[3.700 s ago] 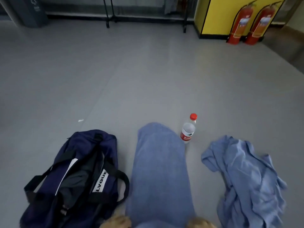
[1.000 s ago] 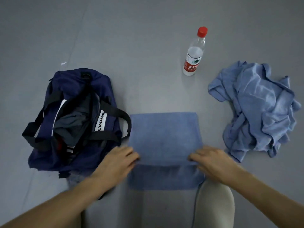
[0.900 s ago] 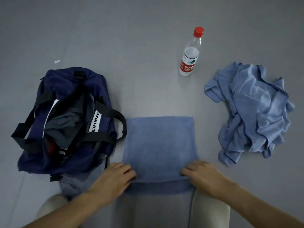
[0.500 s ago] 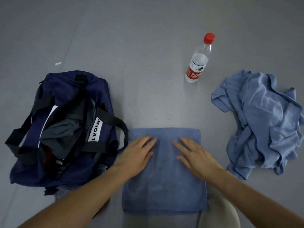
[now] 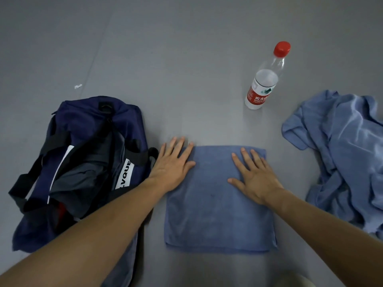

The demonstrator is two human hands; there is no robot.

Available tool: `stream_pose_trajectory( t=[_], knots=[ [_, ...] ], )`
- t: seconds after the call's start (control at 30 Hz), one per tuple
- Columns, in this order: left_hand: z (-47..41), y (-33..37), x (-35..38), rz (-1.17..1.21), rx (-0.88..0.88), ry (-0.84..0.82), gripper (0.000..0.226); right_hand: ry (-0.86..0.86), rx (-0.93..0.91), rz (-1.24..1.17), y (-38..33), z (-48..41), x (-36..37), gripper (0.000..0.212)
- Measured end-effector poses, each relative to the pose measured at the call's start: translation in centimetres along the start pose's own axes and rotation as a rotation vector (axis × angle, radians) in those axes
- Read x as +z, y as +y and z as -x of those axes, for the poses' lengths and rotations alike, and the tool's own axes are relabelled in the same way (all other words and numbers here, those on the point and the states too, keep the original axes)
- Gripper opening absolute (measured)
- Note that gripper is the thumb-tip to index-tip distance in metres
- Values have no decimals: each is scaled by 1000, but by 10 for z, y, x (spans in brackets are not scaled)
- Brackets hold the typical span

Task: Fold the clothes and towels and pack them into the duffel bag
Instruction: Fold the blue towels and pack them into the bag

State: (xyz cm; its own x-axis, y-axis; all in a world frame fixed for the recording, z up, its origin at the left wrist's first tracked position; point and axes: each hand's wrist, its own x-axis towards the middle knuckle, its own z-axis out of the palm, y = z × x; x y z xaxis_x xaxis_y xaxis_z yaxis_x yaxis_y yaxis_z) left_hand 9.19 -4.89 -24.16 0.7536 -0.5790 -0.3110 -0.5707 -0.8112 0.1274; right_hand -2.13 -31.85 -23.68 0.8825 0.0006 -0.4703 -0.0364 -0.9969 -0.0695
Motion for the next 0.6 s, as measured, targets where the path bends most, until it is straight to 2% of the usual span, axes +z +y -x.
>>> stream_pose_trajectory(
  t=[0.1,0.17,0.3,0.43,0.5,0.6],
  knots=[
    [2,-10,3,35,35,189,49,178,-5,1,9,-4,-11,69],
    [-5,-13,-2,125,-56,203,43,195,41,-17,22,-11,-17,53],
    [-27,-14,-17,376,-217,157,30,264,142,-109,40,-21,-30,48],
    [-38,-20,-23,381,-251,60,13,179,171,-148,42,-33,-41,37],
    [-40,-21,-33,424,-259,98,5,185,175,-174,43,-38,-48,32],
    [-34,-18,-56,558,-305,255,3,391,180,-244,48,-38,-64,23]
  ],
)
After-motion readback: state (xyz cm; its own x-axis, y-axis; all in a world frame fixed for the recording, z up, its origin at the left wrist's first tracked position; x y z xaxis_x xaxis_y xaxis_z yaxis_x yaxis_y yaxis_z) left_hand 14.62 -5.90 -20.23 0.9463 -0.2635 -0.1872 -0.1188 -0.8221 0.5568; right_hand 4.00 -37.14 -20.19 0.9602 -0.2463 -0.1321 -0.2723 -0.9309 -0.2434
